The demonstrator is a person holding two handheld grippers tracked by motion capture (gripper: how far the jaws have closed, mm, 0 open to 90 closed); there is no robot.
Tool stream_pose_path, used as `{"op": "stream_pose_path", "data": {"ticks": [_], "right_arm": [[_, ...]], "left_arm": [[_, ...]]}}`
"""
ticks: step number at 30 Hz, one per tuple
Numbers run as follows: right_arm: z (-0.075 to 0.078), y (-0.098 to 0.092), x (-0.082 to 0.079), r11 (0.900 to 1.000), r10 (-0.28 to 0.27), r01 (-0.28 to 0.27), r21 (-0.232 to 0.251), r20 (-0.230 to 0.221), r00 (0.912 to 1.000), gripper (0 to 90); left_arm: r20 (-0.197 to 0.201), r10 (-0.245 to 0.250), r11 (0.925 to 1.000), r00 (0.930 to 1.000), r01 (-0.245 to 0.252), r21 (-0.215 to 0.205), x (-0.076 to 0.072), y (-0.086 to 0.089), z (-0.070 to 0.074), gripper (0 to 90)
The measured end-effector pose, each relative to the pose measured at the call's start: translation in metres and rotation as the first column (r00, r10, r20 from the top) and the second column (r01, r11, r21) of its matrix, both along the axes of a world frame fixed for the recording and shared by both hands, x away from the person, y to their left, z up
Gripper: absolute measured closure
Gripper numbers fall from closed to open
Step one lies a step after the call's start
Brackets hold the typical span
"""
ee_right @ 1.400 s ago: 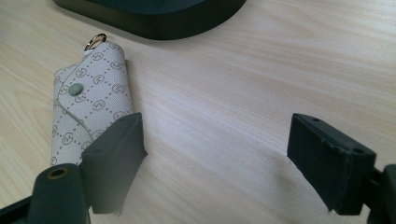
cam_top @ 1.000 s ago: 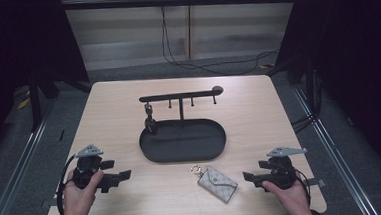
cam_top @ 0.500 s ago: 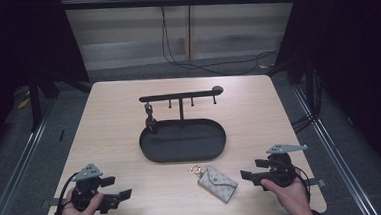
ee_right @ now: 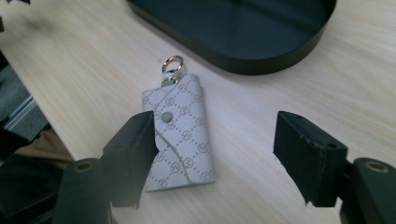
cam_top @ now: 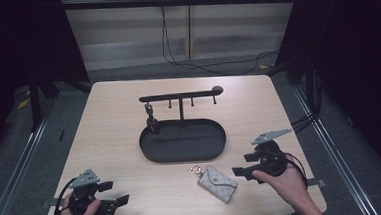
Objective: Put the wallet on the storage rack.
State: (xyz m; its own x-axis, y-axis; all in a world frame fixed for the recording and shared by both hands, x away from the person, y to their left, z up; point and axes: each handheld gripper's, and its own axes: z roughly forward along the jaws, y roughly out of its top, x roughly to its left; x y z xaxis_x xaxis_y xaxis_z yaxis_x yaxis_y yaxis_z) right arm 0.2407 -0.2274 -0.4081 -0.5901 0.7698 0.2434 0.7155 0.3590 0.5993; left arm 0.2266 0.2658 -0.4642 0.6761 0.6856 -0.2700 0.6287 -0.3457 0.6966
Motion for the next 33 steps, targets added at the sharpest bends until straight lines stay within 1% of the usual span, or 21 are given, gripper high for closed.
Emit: {"op": "stream_pose_path", "data": {"ticks": [3,4,7,10,11,13,14,16,17,19,20,21,22,24,26,27,31,33], "right_arm": [[0.004,0.005,0.005,0.999,0.028,-0.029,-0.031,-0.031,0.9991,30.5],[0.005,0.008,0.007,0.999,0.034,-0.036,-0.040,-0.063,0.9974,30.3],[0.006,0.016,0.013,0.994,0.064,-0.071,-0.078,-0.090,0.9939,28.5],[0.006,0.024,0.018,0.991,0.082,-0.093,-0.098,-0.113,0.9902,26.9],[0.006,0.028,0.020,0.988,0.094,-0.107,-0.113,-0.122,0.9881,26.2],[0.007,0.033,0.023,0.985,0.104,-0.121,-0.126,-0.137,0.9852,24.6],[0.008,0.036,0.024,0.983,0.108,-0.127,-0.132,-0.144,0.9837,24.6],[0.008,0.039,0.027,0.979,0.125,-0.147,-0.143,-0.154,0.9801,22.1],[0.007,0.041,0.029,0.977,0.128,-0.152,-0.147,-0.161,0.9787,22.2],[0.006,0.045,0.031,0.972,0.139,-0.168,-0.163,-0.178,0.9742,21.3],[0.005,0.047,0.033,0.970,0.140,-0.173,-0.171,-0.191,0.9716,20.9],[0.004,0.049,0.033,0.967,0.144,-0.179,-0.179,-0.194,0.9704,20.9],[0.005,0.051,0.035,0.966,0.144,-0.184,-0.184,-0.209,0.9671,20.9],[0.006,0.054,0.037,0.961,0.155,-0.198,-0.194,-0.215,0.9642,20.9],[0.008,0.058,0.039,0.958,0.156,-0.202,-0.202,-0.224,0.9621,21.0],[0.009,0.060,0.040,0.955,0.162,-0.211,-0.209,-0.230,0.9596,21.3],[0.011,0.068,0.044,0.940,0.180,-0.246,-0.237,-0.269,0.9462,21.7],[0.009,0.072,0.046,0.935,0.186,-0.260,-0.242,-0.288,0.9393,21.2]], "left_arm": [[0.007,-0.011,0.9999,0.9999,0.011,-0.003,-0.002,-0.001,0.001,17.4],[0.008,-0.019,0.9998,0.9998,0.019,-0.004,-0.002,-0.002,0.002,17.4],[0.012,-0.028,0.9996,0.9995,0.028,0.001,-0.003,-0.004,0.002,17.4],[0.008,-0.030,0.9996,0.9995,0.030,-0.003,-0.004,-0.004,0.002,17.4],[0.009,-0.036,0.9993,0.9993,0.036,-0.003,-0.004,-0.004,0.002,17.4],[0.010,-0.027,0.9996,0.9996,0.027,-0.009,-0.005,-0.004,0.003,17.4],[0.008,-0.034,0.9993,0.9994,0.034,-0.012,-0.005,-0.004,0.003,17.4],[0.002,-0.034,0.9988,0.9994,0.034,-0.035,-0.005,-0.002,0.004,17.3],[0.001,-0.033,0.9985,0.9995,0.033,-0.044,-0.006,-0.002,0.005,17.4],[0.014,-0.027,0.9987,0.9996,0.027,-0.044,-0.007,0.000,0.006,17.3],[0.014,-0.026,0.9987,0.9996,0.027,-0.042,-0.007,0.000,0.006,17.4],[0.011,-0.026,0.9986,0.9996,0.027,-0.046,-0.008,0.000,0.005,17.4],[0.010,-0.027,0.9986,0.9996,0.027,-0.045,-0.008,0.000,0.005,17.3],[0.013,-0.031,0.9986,0.9994,0.032,-0.042,-0.008,-0.001,0.006,17.4],[0.016,-0.032,0.9987,0.9994,0.033,-0.039,-0.009,-0.001,0.006,17.3],[0.018,-0.033,0.9987,0.9993,0.033,-0.038,-0.009,-0.002,0.006,17.3],[0.018,-0.032,0.9988,0.9993,0.032,-0.036,-0.009,-0.002,0.006,17.4],[0.017,-0.033,0.9988,0.9993,0.034,-0.036,-0.009,-0.002,0.006,17.4]]}}
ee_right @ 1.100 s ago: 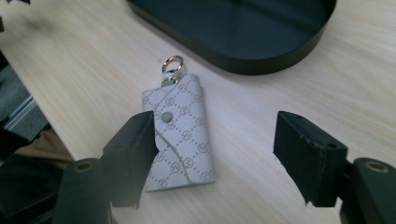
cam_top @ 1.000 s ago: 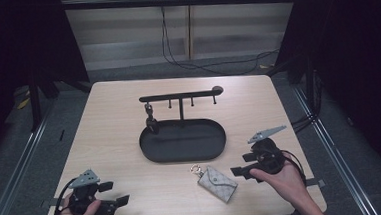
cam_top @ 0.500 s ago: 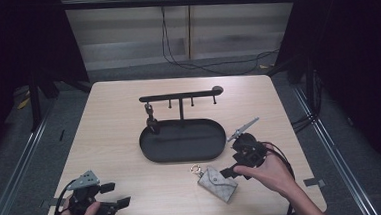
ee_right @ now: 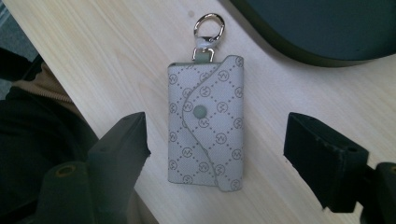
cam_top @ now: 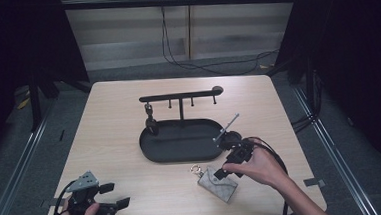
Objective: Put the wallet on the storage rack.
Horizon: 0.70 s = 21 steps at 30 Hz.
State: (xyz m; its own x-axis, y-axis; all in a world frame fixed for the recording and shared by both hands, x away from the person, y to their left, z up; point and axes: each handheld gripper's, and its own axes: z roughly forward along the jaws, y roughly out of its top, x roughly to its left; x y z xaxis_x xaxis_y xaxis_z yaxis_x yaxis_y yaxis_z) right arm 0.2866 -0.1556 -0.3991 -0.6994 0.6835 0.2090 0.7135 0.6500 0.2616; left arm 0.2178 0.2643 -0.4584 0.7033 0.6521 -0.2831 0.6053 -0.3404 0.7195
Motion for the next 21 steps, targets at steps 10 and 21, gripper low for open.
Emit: {"op": "stream_pose_path", "data": {"ticks": [10,21], "right_arm": [[-0.005,0.021,0.008,0.995,0.065,-0.068,-0.079,-0.042,0.9970,22.3],[-0.010,0.038,0.018,0.983,0.129,-0.139,-0.124,-0.083,0.9881,25.8]], "left_arm": [[0.006,0.001,0.9998,1.0000,-0.001,0.020,0.000,-0.001,0.000,17.4],[0.003,0.007,0.9998,1.0000,-0.007,0.017,0.000,0.000,0.000,17.4]]}}
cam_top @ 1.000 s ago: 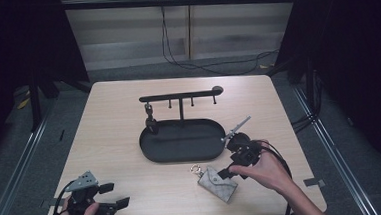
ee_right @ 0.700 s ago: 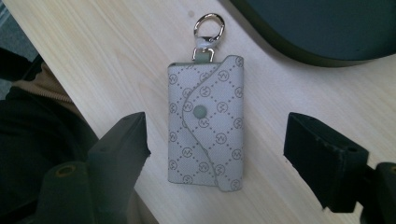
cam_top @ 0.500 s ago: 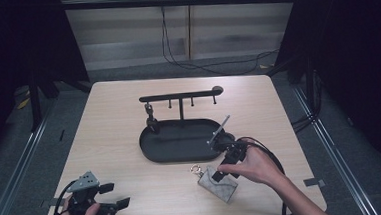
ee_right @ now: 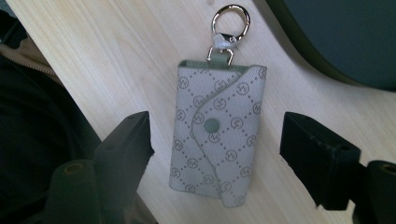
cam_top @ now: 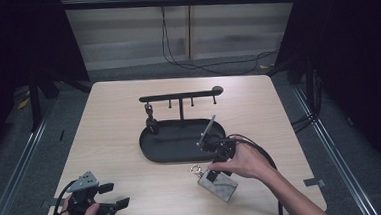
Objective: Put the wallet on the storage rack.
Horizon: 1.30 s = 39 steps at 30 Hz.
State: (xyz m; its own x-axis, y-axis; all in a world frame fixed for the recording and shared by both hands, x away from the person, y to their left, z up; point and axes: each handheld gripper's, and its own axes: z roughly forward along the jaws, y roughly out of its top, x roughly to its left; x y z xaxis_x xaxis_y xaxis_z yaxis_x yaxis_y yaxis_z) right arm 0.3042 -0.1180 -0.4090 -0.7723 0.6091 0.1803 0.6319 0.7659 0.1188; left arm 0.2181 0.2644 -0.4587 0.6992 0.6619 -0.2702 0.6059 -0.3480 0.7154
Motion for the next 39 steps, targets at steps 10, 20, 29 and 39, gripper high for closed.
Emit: {"op": "stream_pose_path", "data": {"ticks": [10,20,29,39], "right_arm": [[-0.016,0.015,0.004,0.994,0.104,-0.106,-0.039,-0.031,0.9940,28.7],[-0.027,0.017,0.007,0.986,0.142,-0.145,-0.081,-0.045,0.9889,19.1],[-0.035,0.019,0.006,0.979,0.171,-0.176,-0.100,-0.059,0.9835,18.3],[-0.048,0.016,0.003,0.978,0.178,-0.185,-0.099,-0.074,0.9813,18.8]], "left_arm": [[0.000,0.000,1.0000,1.0000,0.000,0.008,0.001,0.001,0.000,17.3],[-0.001,-0.002,1.0000,1.0000,0.002,0.009,0.001,0.001,-0.001,17.4],[-0.005,-0.009,0.9999,0.9999,0.009,0.008,0.001,0.001,-0.001,17.4],[-0.011,-0.017,0.9997,0.9998,0.017,0.017,0.001,-0.001,-0.002,17.4]]}}
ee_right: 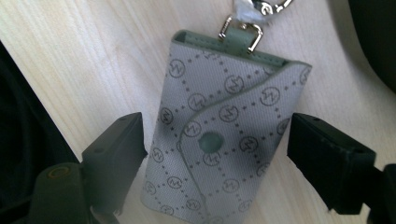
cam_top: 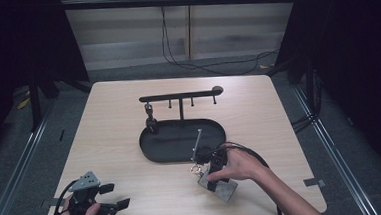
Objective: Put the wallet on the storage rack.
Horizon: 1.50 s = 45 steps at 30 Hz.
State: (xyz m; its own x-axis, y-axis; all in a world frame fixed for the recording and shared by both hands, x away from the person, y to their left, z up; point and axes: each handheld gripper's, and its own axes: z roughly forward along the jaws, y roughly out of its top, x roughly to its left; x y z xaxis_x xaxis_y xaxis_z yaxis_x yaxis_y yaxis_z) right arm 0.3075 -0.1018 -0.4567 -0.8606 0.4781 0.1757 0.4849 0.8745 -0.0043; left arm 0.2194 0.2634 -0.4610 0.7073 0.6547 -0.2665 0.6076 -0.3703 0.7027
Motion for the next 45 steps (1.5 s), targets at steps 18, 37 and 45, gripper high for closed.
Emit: {"op": "stream_pose_path", "data": {"ticks": [18,37,45], "right_arm": [[-0.014,0.006,-0.008,0.999,0.040,-0.039,-0.032,0.026,0.9989,19.8],[-0.014,0.019,-0.014,0.989,0.094,-0.083,-0.124,0.081,0.9923,29.1],[-0.013,0.019,-0.012,0.990,0.064,-0.055,-0.131,0.062,0.9960,31.3]], "left_arm": [[-0.018,-0.012,0.9995,0.9998,0.012,-0.029,0.000,0.000,0.000,17.4],[-0.022,-0.006,0.9996,0.9997,0.006,-0.029,0.001,0.002,0.000,17.3],[-0.025,-0.005,0.9995,0.9997,0.004,-0.032,0.002,0.002,-0.001,17.4]]}}
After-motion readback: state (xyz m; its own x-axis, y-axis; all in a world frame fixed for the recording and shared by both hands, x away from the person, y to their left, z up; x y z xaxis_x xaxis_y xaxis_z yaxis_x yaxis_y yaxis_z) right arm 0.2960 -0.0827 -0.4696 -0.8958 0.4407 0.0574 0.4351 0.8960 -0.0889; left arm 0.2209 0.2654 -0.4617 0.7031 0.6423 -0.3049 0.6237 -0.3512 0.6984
